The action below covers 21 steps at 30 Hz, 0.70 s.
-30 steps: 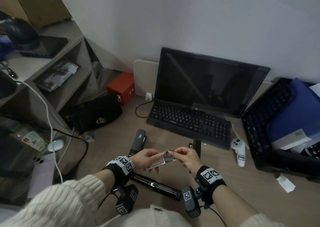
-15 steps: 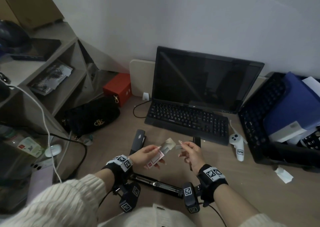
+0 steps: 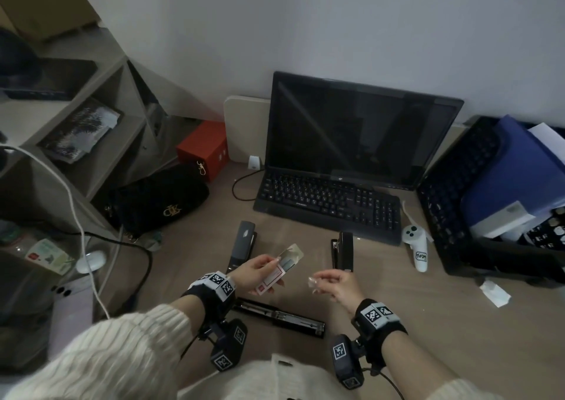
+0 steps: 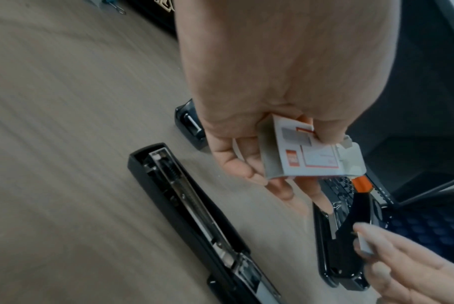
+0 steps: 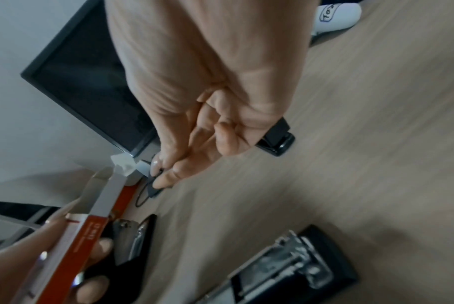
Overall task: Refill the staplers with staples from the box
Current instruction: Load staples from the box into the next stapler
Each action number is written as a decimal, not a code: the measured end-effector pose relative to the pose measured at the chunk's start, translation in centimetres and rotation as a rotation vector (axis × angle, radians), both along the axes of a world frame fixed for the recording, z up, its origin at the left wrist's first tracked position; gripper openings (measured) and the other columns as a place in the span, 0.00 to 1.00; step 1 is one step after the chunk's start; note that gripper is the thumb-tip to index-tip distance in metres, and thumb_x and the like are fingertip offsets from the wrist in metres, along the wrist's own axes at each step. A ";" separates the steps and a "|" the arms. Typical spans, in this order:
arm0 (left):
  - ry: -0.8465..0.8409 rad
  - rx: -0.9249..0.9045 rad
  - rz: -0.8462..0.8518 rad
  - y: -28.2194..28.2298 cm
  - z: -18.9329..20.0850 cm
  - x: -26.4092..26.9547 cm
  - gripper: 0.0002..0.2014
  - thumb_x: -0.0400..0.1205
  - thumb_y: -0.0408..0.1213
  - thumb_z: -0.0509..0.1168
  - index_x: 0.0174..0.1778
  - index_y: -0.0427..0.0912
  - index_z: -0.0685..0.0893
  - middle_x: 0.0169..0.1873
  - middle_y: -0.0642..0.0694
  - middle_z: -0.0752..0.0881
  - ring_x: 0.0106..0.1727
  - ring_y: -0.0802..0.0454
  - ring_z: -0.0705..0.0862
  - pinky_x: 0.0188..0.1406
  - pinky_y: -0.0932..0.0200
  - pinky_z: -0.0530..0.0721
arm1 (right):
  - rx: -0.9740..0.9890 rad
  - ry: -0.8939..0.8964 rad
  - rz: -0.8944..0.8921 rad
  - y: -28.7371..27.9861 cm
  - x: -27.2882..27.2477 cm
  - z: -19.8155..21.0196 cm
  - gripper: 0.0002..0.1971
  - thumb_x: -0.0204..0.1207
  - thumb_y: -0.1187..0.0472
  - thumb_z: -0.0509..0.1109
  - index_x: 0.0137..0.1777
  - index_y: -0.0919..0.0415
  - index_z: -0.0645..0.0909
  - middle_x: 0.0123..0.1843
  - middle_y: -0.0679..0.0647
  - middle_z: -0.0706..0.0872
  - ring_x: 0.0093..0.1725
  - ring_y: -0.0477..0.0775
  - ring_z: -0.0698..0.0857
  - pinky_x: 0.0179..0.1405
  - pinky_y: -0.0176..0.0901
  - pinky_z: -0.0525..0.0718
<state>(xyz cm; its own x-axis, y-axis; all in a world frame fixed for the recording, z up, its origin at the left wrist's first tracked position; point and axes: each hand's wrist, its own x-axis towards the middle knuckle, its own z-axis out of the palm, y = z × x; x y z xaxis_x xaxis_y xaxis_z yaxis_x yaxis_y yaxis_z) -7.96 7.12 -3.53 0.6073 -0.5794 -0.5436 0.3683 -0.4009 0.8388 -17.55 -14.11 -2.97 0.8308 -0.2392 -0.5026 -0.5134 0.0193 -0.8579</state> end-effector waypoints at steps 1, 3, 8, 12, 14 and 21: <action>0.001 0.010 0.010 0.2 -0.2 -0.2 0.21 0.90 0.48 0.55 0.68 0.34 0.75 0.41 0.46 0.90 0.28 0.57 0.87 0.25 0.65 0.79 | -0.012 0.022 0.000 0.0 -0.4 -0.4 0.08 0.70 0.72 0.76 0.49 0.72 0.85 0.38 0.60 0.87 0.27 0.42 0.86 0.22 0.26 0.77; 0.010 0.012 0.040 0.5 -0.4 -0.6 0.20 0.90 0.47 0.56 0.67 0.33 0.75 0.41 0.44 0.90 0.27 0.58 0.87 0.21 0.69 0.78 | -0.079 0.091 0.039 0.1 -1.1 -1.1 0.09 0.68 0.73 0.78 0.47 0.70 0.85 0.38 0.62 0.87 0.28 0.44 0.85 0.21 0.26 0.75; 0.029 0.019 0.046 1.0 -1.0 -1.4 0.20 0.90 0.46 0.56 0.67 0.33 0.75 0.42 0.41 0.90 0.26 0.57 0.88 0.20 0.68 0.79 | -0.162 0.184 0.100 0.1 -2.7 -2.7 0.10 0.64 0.74 0.80 0.41 0.63 0.85 0.37 0.57 0.86 0.30 0.46 0.83 0.22 0.32 0.78; 0.039 0.022 0.034 1.5 -1.4 -1.8 0.17 0.90 0.45 0.56 0.64 0.34 0.75 0.40 0.42 0.90 0.26 0.57 0.88 0.21 0.67 0.81 | -0.239 0.137 0.171 1.0 -3.7 -2.9 0.07 0.68 0.71 0.79 0.42 0.60 0.87 0.38 0.60 0.90 0.33 0.50 0.90 0.28 0.36 0.84; 0.060 -0.006 0.051 1.6 -1.3 -2.0 0.15 0.91 0.42 0.55 0.63 0.32 0.74 0.40 0.39 0.88 0.28 0.58 0.90 0.24 0.67 0.84 | -0.316 0.090 0.199 1.2 -4.0 -2.8 0.06 0.67 0.68 0.80 0.39 0.58 0.88 0.37 0.61 0.91 0.38 0.58 0.91 0.42 0.45 0.89; 0.087 0.003 0.026 2.2 -1.1 -2.5 0.17 0.91 0.42 0.55 0.65 0.30 0.74 0.40 0.38 0.88 0.27 0.59 0.89 0.24 0.68 0.83 | -0.491 0.084 0.300 1.8 -4.8 -2.7 0.09 0.65 0.65 0.82 0.39 0.51 0.86 0.33 0.48 0.84 0.33 0.41 0.78 0.33 0.21 0.75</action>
<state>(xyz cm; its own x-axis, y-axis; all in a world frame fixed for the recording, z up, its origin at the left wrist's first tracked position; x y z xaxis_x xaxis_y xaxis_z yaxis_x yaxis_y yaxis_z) -10.47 9.28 -4.62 0.5726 -0.5627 -0.5963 0.4495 -0.3928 0.8023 -22.34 -12.35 -5.64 0.8603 -0.2208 -0.4594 -0.5016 -0.5276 -0.6856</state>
